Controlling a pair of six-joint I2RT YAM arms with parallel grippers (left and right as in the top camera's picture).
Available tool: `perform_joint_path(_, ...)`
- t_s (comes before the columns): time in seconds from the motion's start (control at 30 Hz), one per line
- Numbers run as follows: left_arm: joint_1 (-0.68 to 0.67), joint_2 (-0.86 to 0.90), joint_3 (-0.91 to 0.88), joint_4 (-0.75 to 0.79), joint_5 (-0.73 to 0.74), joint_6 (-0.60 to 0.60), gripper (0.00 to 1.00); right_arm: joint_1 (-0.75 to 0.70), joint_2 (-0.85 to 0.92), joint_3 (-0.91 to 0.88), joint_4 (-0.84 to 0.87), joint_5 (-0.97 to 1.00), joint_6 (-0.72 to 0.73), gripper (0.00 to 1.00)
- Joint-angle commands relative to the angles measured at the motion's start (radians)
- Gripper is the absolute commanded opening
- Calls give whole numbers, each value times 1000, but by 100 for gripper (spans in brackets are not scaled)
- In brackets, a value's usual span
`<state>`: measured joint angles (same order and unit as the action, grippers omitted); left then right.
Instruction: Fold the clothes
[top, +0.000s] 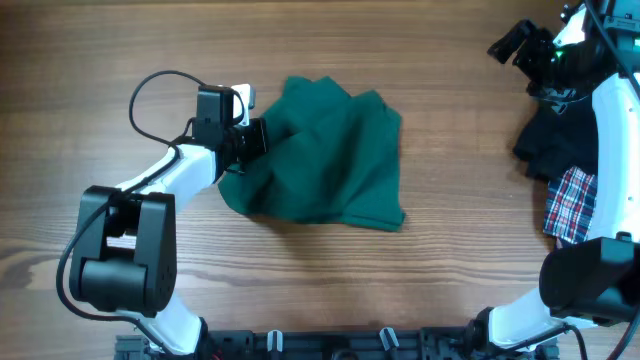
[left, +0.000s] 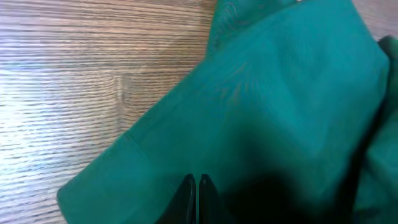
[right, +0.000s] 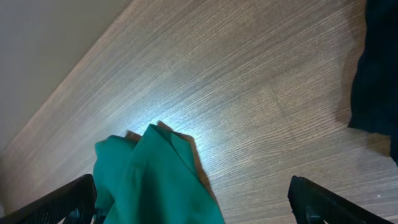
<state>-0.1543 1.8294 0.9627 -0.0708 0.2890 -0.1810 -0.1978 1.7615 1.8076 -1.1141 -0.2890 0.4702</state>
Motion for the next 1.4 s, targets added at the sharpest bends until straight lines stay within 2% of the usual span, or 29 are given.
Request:
perform_joint_path(0.0,-18,17,8,-3,52,55,4,4,15,-3,6,-15,0,100)
perform_joint_path(0.13,-55,17,8,-3,51,93,4,4,15,-3,6,-15,0,100)
perform_joint_path(0.27,-71,17,8,-3,-45,99,4,4,15,-3,6,-15,0,100)
perform_joint_path(0.77,-71,82,8,32,-48,99,4,4,15,-3,5,-15,0,100)
perform_joint_path(0.97,-66,90,8,94,-183,99,4,4,15,-3,3,-15,-2,100)
perform_joint_path(1.37,-36,181,8,149,-183,99,4,4,15,-3,2,-15,-23,100)
